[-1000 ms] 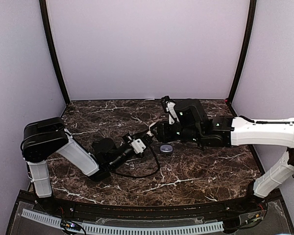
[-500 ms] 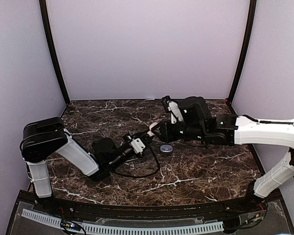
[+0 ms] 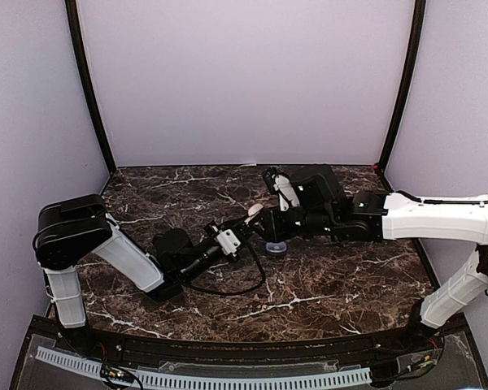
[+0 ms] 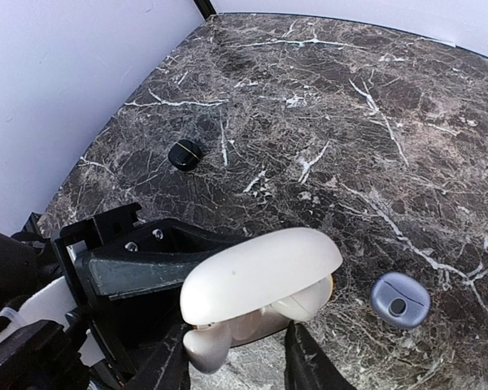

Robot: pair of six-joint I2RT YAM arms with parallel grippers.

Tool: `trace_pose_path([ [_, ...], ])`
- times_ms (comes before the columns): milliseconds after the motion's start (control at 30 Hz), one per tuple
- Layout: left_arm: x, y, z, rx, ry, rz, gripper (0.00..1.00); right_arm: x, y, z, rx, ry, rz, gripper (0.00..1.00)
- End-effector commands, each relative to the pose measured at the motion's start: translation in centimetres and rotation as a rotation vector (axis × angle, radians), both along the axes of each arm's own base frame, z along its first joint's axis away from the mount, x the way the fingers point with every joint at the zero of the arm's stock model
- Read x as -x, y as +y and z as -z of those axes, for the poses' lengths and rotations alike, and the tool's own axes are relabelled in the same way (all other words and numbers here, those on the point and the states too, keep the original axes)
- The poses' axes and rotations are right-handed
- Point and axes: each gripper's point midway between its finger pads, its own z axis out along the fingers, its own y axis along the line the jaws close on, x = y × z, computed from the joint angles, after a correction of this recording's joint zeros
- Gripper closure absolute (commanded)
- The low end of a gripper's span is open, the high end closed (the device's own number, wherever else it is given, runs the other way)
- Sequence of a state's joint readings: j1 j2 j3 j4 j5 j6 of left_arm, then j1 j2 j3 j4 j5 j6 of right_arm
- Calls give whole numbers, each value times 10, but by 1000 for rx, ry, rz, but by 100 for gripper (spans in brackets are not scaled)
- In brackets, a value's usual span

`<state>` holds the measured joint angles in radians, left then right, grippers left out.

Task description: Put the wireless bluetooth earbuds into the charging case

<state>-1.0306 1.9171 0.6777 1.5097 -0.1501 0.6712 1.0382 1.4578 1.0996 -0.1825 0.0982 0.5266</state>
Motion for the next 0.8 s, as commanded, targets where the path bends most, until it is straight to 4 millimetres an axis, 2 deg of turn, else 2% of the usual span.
trace_pose_path([
  [0,9,5,-30,90,-22,32,100,-5,-8,-14,-11,-33,22,59],
  [167,10,5,-33,101,-16,37,100,-7,-14,-10,8,-30,41,57],
  [333,11,5,-32,107,-7,45,100,-6,-19,-14,-2,-42,51,57],
  [767,13,6,-34,121,2,55,100,-7,-27,-3,40,-30,54,62],
])
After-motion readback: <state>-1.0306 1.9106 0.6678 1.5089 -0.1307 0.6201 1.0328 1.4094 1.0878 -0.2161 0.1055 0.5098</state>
